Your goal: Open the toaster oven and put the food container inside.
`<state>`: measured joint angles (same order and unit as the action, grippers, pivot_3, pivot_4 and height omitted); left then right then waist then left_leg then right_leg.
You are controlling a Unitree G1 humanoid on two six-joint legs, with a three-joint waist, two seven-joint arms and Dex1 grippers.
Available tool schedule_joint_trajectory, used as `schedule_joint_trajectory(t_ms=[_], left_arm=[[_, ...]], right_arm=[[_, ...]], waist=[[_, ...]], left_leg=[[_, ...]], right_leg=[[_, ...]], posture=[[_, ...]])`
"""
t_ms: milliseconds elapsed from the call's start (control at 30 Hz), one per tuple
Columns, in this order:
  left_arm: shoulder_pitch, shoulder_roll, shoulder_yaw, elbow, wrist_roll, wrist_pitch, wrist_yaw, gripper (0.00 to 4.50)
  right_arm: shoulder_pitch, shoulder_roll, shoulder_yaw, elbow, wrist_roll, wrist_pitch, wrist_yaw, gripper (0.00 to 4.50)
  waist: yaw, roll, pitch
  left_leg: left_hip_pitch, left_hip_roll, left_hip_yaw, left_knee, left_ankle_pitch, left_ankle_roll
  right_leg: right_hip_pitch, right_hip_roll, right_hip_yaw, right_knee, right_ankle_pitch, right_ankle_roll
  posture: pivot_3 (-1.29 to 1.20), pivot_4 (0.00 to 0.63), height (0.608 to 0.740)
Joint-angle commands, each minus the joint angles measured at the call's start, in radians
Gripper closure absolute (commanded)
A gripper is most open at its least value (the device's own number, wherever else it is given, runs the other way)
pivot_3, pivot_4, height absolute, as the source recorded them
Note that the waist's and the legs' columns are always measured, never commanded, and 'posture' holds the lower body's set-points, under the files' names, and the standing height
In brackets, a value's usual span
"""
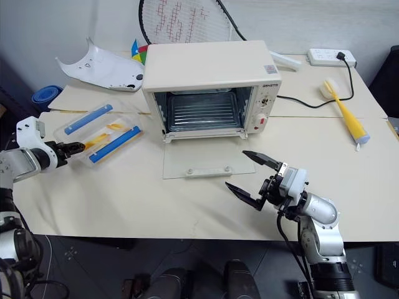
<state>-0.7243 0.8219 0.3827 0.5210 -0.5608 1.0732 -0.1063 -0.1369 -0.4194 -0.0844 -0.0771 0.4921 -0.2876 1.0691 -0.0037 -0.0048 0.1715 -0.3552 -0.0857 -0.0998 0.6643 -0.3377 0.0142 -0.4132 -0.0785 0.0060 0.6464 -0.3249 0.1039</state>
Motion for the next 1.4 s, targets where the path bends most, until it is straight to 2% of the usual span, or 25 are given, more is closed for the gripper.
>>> schedule_joint_trajectory(t_ms=[33,167,267,400,533,700,800,933,1133,1267,1400], left_arm=[[-0.028,0.002,0.003,0.024,0.041,-0.032,-0.032,2.49],[-0.04,0.01,-0.006,0.036,0.07,-0.038,-0.061,3.67],[-0.047,0.038,-0.01,0.03,0.091,-0.029,-0.086,4.31],[-0.021,0.098,-0.033,-0.043,0.107,0.033,-0.146,4.36],[0.031,0.174,-0.046,-0.21,0.073,0.175,-0.216,4.36],[0.046,0.174,-0.069,-0.46,0.002,0.384,-0.264,4.36],[-0.008,0.074,-0.07,-0.591,-0.028,0.505,-0.235,4.36],[-0.041,-0.058,-0.099,-0.677,-0.065,0.541,-0.182,4.36],[-0.138,-0.3,-0.124,-0.661,-0.042,0.541,-0.057,4.36],[-0.192,-0.411,-0.102,-0.628,0.005,0.539,-0.002,4.36],[-0.218,-0.473,-0.103,-0.59,0.056,0.52,0.021,4.36]], right_arm=[[0.023,0.011,0.003,-0.047,-0.004,-0.032,-0.017,0.0],[0.037,0.011,0.004,-0.051,-0.007,-0.038,-0.024,0.0],[0.045,0.005,0.001,-0.055,-0.007,-0.035,-0.026,0.0],[0.059,-0.004,-0.008,-0.054,-0.005,-0.037,-0.02,0.0],[0.077,-0.02,-0.024,-0.034,0.002,-0.047,-0.001,0.0],[0.089,-0.041,-0.047,-0.009,-0.002,-0.049,-0.005,0.0],[0.113,-0.058,-0.064,-0.014,-0.004,-0.041,-0.02,0.0],[0.151,-0.074,-0.078,-0.051,-0.008,-0.026,-0.043,0.0],[0.212,-0.081,-0.087,-0.126,-0.008,-0.001,-0.097,0.0],[0.254,-0.073,-0.093,-0.176,-0.009,0.01,-0.137,0.0],[0.288,-0.069,-0.087,-0.223,-0.012,0.019,-0.166,0.0]], waist=[[0.0,0.0,0.0],[0.0,0.0,0.0],[-0.001,0.0,0.0],[-0.002,0.0,0.0],[0.0,-0.001,0.001],[0.008,-0.001,0.001],[0.015,-0.001,0.001],[0.02,-0.001,0.001],[0.015,-0.002,0.001],[0.014,-0.002,0.001],[0.015,-0.002,0.001]], left_leg=[[0.0,0.0,0.0,0.0,0.0,0.0],[0.0,0.0,0.0,0.0,0.0,0.0],[0.0,0.0,0.0,0.001,0.001,-0.001],[0.0,0.0,0.0,0.0,0.001,-0.001],[-0.001,0.0,-0.001,-0.001,0.0,-0.001],[-0.001,-0.001,-0.001,0.001,0.0,0.001],[-0.001,-0.001,-0.001,0.001,0.0,0.001],[-0.001,-0.001,-0.001,0.001,0.0,0.001],[-0.001,0.0,0.0,0.002,0.001,0.0],[-0.001,0.0,0.0,0.002,0.001,0.0],[-0.001,0.0,0.0,0.002,0.001,-0.001]], right_leg=[[0.0,0.0,0.0,0.0,0.0,0.0],[0.0,0.0,0.0,0.001,0.0,0.0],[0.0,0.0,0.0,0.001,0.0,0.0],[-0.001,0.0,0.0,0.002,0.0,0.0],[-0.001,0.0,0.0,0.003,0.0,0.0],[0.001,-0.001,0.001,0.0,0.0,0.0],[0.001,-0.001,0.001,0.0,0.0,0.0],[0.001,-0.001,0.001,0.0,0.0,0.0],[0.0,0.0,0.001,0.0,0.0,0.0],[0.0,0.0,0.0,0.001,0.0,0.0],[0.0,0.0,0.0,0.001,0.0,0.0]], posture=[[0.0,0.15,0.74],[0.0,0.15,0.74],[0.0,0.15,0.74],[0.0,0.15,0.74],[0.0,0.15,0.74],[0.0,0.15,0.74],[0.0,0.15,0.74],[0.0,0.15,0.74],[0.0,0.15,0.74],[0.0,0.15,0.74],[0.0,0.15,0.74]])
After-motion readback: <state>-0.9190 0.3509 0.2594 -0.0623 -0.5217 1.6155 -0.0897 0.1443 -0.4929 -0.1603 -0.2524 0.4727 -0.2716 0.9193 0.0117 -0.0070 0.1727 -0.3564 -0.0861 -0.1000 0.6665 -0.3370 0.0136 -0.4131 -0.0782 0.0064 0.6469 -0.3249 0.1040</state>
